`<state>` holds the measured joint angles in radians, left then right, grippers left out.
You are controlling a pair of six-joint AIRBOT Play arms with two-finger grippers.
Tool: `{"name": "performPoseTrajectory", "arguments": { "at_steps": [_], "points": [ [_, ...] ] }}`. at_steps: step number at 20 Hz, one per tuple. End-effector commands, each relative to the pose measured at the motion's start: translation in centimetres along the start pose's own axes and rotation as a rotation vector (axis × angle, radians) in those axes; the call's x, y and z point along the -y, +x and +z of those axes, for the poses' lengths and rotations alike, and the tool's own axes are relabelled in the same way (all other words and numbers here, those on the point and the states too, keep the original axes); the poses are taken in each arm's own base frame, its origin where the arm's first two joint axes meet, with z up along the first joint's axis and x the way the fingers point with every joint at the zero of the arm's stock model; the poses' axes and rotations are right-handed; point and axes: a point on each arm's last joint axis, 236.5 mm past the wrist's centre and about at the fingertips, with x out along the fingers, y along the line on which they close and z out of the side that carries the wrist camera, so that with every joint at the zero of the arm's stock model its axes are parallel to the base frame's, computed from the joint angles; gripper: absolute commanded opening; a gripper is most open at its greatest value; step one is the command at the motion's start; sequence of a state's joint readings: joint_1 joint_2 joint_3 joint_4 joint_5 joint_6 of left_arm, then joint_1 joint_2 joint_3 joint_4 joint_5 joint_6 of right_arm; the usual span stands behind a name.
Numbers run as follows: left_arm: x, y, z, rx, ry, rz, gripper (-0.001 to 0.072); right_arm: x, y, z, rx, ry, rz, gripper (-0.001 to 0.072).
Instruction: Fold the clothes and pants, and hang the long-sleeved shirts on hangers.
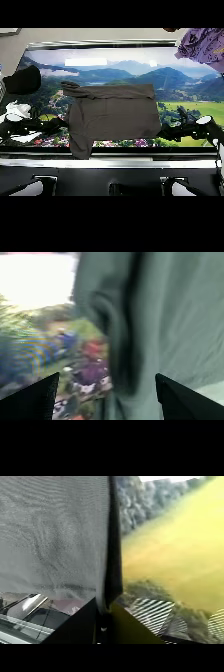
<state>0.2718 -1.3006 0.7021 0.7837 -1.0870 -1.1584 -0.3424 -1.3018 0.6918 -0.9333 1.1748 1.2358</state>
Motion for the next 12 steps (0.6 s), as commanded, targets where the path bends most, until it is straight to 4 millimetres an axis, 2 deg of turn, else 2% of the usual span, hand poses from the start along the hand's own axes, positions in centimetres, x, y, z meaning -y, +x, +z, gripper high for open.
{"name": "performPoseTrajectory", "arguments": {
  "at_steps": [1, 7, 8, 9, 10, 12],
  "points": [
    [1.2, 1.3, -0.8, -0.03, 0.047, -0.01, 0.0713, -0.3, -0.1, 0.0, 0.003, 0.012, 0.006, 0.0033],
    [2.1, 2.9, -1.8, -0.079, 0.035, -0.035, 0.0694, -0.6, -0.6, 0.2, 0.025, 0.005, 0.007, 0.0033],
    [2.1, 3.1, -1.9, -0.087, 0.034, -0.036, 0.0584, -0.8, -0.8, 0.3, 0.035, 0.0, 0.01, 0.0033],
    [2.3, 3.2, -1.9, -0.088, 0.029, -0.043, 0.0268, -1.3, -1.1, 0.5, 0.049, -0.002, 0.023, 0.0032],
    [2.7, 3.1, -1.6, -0.079, 0.024, -0.058, 0.0013, -1.9, -1.5, 0.8, 0.07, -0.006, 0.038, 0.0032],
    [4.2, 2.0, 0.2, -0.045, 0.058, -0.078, 0.0017, -3.6, -3.2, 2.4, 0.128, -0.033, 0.065, 0.003]
  ]
}}
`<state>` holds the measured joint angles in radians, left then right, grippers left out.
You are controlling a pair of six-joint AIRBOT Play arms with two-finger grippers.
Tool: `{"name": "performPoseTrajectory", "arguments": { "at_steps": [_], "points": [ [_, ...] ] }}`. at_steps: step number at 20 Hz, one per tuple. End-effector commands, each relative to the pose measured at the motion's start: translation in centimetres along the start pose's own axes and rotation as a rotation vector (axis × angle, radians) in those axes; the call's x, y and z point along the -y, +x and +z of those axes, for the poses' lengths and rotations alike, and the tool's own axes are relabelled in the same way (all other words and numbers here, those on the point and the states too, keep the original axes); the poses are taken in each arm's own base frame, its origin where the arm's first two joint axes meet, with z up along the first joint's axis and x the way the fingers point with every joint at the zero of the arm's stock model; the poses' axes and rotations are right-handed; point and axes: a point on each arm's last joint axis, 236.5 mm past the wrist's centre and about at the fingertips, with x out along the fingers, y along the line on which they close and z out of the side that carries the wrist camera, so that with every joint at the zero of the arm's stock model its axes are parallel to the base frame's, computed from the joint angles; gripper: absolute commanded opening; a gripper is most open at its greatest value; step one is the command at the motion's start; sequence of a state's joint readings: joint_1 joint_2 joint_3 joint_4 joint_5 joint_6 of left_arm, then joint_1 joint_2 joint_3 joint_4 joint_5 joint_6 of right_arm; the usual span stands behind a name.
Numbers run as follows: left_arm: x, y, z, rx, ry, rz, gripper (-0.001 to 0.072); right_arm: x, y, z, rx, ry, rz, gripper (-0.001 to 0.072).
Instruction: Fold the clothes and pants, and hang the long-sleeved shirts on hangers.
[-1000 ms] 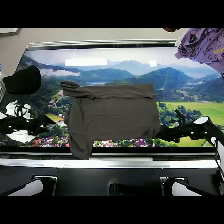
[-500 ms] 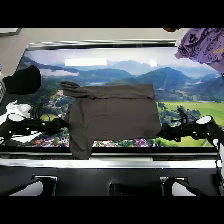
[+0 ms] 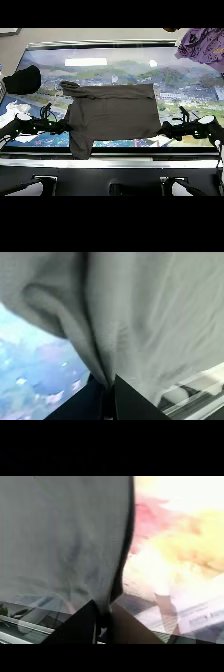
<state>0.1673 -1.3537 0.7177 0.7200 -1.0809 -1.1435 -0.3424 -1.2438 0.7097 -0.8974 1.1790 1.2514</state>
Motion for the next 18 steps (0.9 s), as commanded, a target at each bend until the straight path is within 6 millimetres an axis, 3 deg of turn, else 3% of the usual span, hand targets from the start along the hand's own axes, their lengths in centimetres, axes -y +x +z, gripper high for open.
{"name": "performPoseTrajectory", "arguments": {
  "at_steps": [1, 4, 7, 9, 11, 13, 16, 18],
  "points": [
    [2.7, -1.8, 3.0, 0.057, 0.061, -0.036, 0.0016, -3.0, -2.6, 2.9, 0.096, -0.043, 0.051, 0.003],
    [7.8, -7.5, 9.1, 0.194, 0.199, -0.024, 0.0016, -8.1, -8.6, 8.3, 0.266, -0.169, 0.095, 0.003],
    [14.6, -17.3, 14.6, 0.396, 0.403, 0.072, 0.0016, -15.5, -18.8, 13.3, 0.521, -0.356, 0.111, 0.003],
    [19.4, -24.9, 15.8, 0.546, 0.524, 0.149, 0.0016, -21.1, -26.5, 13.6, 0.689, -0.511, 0.11, 0.003],
    [24.2, -32.0, 14.6, 0.698, 0.615, 0.198, 0.0016, -26.0, -33.7, 11.4, 0.856, -0.643, 0.092, 0.003],
    [28.4, -37.9, 11.5, 0.853, 0.694, 0.215, 0.0016, -29.5, -39.7, 7.6, 1.017, -0.747, 0.054, 0.003],
    [31.9, -42.6, 5.2, 1.009, 0.723, 0.173, 0.0016, -32.5, -46.3, 0.6, 1.244, -0.838, -0.009, 0.0032],
    [32.2, -44.2, 1.5, 1.068, 0.702, 0.166, 0.0016, -33.3, -49.2, -3.6, 1.368, -0.865, -0.045, 0.0032]
  ]
}}
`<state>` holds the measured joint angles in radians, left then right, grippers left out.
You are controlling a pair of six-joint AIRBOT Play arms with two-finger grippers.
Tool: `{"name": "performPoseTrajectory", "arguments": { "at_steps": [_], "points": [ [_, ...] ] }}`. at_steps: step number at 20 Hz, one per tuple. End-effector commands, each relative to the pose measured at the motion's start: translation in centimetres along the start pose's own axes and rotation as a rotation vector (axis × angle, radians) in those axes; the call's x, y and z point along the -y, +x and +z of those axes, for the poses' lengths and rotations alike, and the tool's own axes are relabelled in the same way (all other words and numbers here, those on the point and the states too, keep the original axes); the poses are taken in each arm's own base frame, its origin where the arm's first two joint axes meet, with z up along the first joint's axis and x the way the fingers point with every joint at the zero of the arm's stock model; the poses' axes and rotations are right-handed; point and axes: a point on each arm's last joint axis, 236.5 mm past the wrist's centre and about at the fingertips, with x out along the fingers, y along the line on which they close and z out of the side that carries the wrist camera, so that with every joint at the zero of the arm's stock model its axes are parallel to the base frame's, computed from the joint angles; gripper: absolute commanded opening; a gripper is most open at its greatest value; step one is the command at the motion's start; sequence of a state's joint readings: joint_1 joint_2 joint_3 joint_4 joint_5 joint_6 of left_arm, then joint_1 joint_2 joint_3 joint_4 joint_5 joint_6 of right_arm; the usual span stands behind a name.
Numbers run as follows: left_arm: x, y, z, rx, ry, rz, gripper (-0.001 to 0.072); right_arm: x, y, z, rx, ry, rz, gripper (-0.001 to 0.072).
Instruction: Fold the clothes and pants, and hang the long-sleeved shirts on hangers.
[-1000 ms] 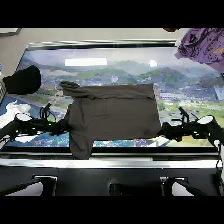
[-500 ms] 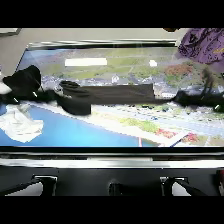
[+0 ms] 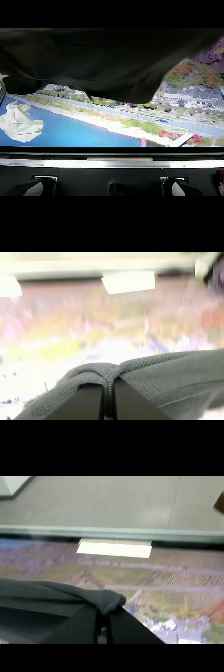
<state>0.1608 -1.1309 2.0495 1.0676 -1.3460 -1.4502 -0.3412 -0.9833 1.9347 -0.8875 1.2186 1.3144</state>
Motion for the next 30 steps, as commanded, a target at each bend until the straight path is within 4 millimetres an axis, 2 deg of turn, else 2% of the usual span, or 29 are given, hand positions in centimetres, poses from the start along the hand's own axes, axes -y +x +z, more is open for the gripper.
{"name": "performPoseTrajectory", "arguments": {
  "at_steps": [1, 3, 5, 6, 8, 10, 12, 14, 16, 19, 20, 22, 24, 25, 27, 28, 29, 30],
  "points": [
    [2.4, -7.9, 1.5, 0.143, -0.015, 0.07, 0.0016, -3.4, -8.2, 5.0, 0.203, -0.106, -0.107, 0.0032],
    [1.4, -10.5, 1.5, 0.183, -0.038, 0.158, 0.0016, -3.3, -10.1, 5.3, 0.23, -0.077, -0.155, 0.0032],
    [0.5, -11.8, 2.3, 0.233, -0.049, 0.215, 0.0016, -3.0, -9.8, 5.2, 0.221, -0.068, -0.163, 0.0032],
    [0.3, -11.6, 2.5, 0.239, -0.049, 0.22, 0.0015, -2.5, -9.2, 4.8, 0.203, -0.055, -0.162, 0.0032],
    [-0.8, -9.1, 2.0, 0.189, -0.083, 0.211, 0.0016, -0.7, -6.4, 3.5, 0.132, 0.01, -0.156, 0.0032],
    [-2.0, -4.4, 0.1, 0.082, -0.138, 0.17, 0.0016, 1.6, -2.4, 0.9, 0.016, 0.104, -0.136, 0.0032],
    [-3.9, 1.6, -3.2, -0.069, -0.205, 0.132, 0.0016, 4.4, 2.5, -3.4, -0.152, 0.203, -0.113, 0.0032],
    [-6.1, 8.1, -7.7, -0.231, -0.278, 0.095, 0.0016, 7.7, 7.4, -9.7, -0.364, 0.311, -0.104, 0.0032],
    [-8.4, 14.5, -13.1, -0.396, -0.307, 0.076, 0.0016, 10.8, 11.8, -17.0, -0.583, 0.401, -0.1, 0.0032],
    [-10.1, 23.2, -22.1, -0.606, -0.331, 0.042, 0.0016, 13.7, 18.1, -27.8, -0.827, 0.506, -0.087, 0.0032],
    [-10.4, 25.7, -25.3, -0.663, -0.341, 0.035, 0.0016, 14.5, 20.2, -31.4, -0.882, 0.523, -0.098, 0.0032],
    [-10.9, 29.8, -30.3, -0.728, -0.368, 0.036, 0.0016, 15.2, 23.9, -37.1, -0.938, 0.552, -0.102, 0.0032],
    [-11.0, 32.5, -33.8, -0.756, -0.38, 0.041, 0.0016, 14.9, 26.9, -41.7, -0.966, 0.571, -0.1, 0.0032],
    [-10.9, 33.3, -35.1, -0.771, -0.384, 0.04, 0.0016, 14.5, 28.0, -43.3, -0.974, 0.573, -0.098, 0.0032],
    [-10.7, 34.0, -36.8, -0.801, -0.389, 0.038, 0.0018, 13.3, 29.4, -45.4, -0.99, 0.567, -0.087, 0.0033],
    [-10.6, 34.0, -37.0, -0.805, -0.388, 0.037, 0.0024, 12.6, 29.7, -46.0, -1.001, 0.561, -0.077, 0.0033],
    [-10.7, 34.0, -36.9, -0.802, -0.39, 0.037, 0.0114, 11.9, 29.8, -46.2, -1.011, 0.554, -0.067, 0.0034],
    [-10.8, 33.8, -36.4, -0.795, -0.391, 0.039, 0.027, 11.6, 29.7, -46.1, -1.015, 0.556, -0.059, 0.0036]
  ]
}}
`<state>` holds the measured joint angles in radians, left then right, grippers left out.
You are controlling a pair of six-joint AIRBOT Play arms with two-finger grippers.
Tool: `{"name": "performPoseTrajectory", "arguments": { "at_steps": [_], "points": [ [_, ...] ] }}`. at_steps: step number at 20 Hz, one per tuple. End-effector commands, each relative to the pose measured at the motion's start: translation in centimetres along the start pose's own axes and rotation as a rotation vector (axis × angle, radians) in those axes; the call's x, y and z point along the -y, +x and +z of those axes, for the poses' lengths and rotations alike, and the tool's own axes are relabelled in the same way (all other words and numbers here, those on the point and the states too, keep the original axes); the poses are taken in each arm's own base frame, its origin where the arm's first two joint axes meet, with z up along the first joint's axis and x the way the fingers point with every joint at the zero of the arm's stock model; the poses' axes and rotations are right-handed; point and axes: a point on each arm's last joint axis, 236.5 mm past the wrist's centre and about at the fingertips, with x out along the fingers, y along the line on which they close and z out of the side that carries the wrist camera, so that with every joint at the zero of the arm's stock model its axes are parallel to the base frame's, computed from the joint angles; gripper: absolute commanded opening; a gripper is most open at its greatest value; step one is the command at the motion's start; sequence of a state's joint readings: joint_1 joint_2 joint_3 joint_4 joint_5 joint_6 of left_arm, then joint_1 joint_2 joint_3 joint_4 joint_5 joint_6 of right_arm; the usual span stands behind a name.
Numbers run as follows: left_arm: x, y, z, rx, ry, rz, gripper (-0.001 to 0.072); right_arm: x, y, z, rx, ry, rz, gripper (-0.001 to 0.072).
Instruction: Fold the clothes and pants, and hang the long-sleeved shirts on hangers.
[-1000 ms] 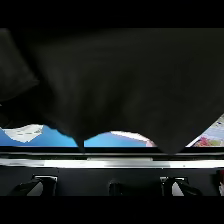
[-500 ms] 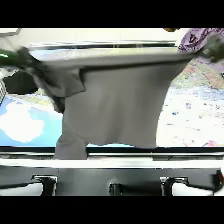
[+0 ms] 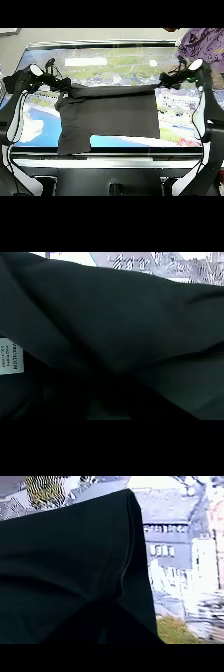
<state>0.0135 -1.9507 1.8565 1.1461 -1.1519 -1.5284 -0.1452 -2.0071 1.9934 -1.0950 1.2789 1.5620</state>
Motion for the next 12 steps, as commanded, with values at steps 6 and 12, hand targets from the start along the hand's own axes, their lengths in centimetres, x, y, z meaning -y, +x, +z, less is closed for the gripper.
{"name": "performPoseTrajectory", "arguments": {
  "at_steps": [6, 12],
  "points": [
    [-3.9, -8.8, -0.2, -0.026, -0.007, 0.006, 0.0601, 0.1, -5.0, -4.7, -0.189, -0.078, 0.042, 0.0378],
    [-9.0, -15.0, -7.7, -0.094, -0.222, -0.043, 0.06, 5.7, -12.1, -11.2, -0.189, 0.132, 0.116, 0.0378]
  ]
}}
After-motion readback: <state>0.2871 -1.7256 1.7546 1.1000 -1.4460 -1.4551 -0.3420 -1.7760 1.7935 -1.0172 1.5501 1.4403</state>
